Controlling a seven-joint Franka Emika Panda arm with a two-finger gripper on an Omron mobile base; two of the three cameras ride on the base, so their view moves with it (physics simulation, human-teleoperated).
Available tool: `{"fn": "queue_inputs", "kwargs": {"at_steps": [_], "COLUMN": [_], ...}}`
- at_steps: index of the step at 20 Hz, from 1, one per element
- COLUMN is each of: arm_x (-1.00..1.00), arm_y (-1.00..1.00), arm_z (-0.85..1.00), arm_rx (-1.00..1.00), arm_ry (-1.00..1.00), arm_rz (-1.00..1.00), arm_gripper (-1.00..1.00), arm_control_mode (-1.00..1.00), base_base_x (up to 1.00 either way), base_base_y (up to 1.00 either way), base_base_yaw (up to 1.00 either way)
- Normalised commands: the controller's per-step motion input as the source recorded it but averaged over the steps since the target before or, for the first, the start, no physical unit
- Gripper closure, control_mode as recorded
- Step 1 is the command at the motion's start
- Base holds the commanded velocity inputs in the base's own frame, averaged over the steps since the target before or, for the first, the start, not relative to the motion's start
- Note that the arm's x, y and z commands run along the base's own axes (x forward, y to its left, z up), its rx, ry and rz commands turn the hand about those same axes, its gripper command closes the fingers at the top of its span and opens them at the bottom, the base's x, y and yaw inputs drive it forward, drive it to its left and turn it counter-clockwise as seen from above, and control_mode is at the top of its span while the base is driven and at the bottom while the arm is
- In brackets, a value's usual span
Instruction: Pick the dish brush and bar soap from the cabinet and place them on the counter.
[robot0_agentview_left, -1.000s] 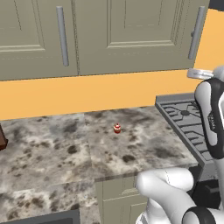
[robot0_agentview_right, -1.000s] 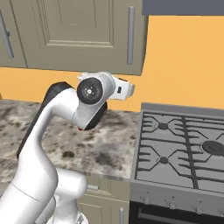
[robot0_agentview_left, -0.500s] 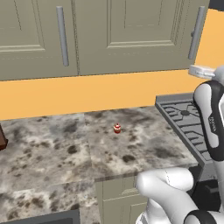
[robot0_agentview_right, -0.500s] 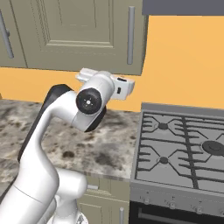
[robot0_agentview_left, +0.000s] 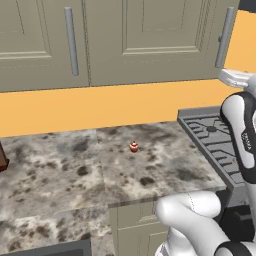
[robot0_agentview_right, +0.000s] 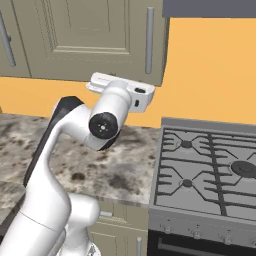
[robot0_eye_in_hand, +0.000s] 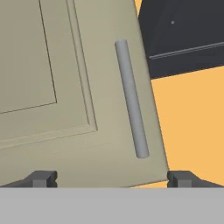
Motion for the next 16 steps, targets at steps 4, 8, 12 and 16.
{"fn": "queue_inputs", "kwargs": {"at_steps": [4, 8, 12, 16], "arm_x": [0.0, 0.03, 0.13, 0.15], "arm_y": [0.0, -0.02, -0.01, 0.0], "arm_z": [0.07, 0.02, 0.01, 0.07], "arm_rx": [-0.01, 0.0, 0.0, -0.01], "arm_ry": [-0.16, -0.13, -0.09, -0.04], "arm_rz": [0.0, 0.0, 0.0, 0.0], "arm_gripper": [-1.0, -1.0, -1.0, -1.0], "arm_control_mode": [-1.0, -1.0, -1.0, -1.0], "base_base_x": [0.0, 0.0, 0.0, 0.0], "base_base_y": [0.0, 0.0, 0.0, 0.0], "base_base_yaw": [0.0, 0.0, 0.0, 0.0]}}
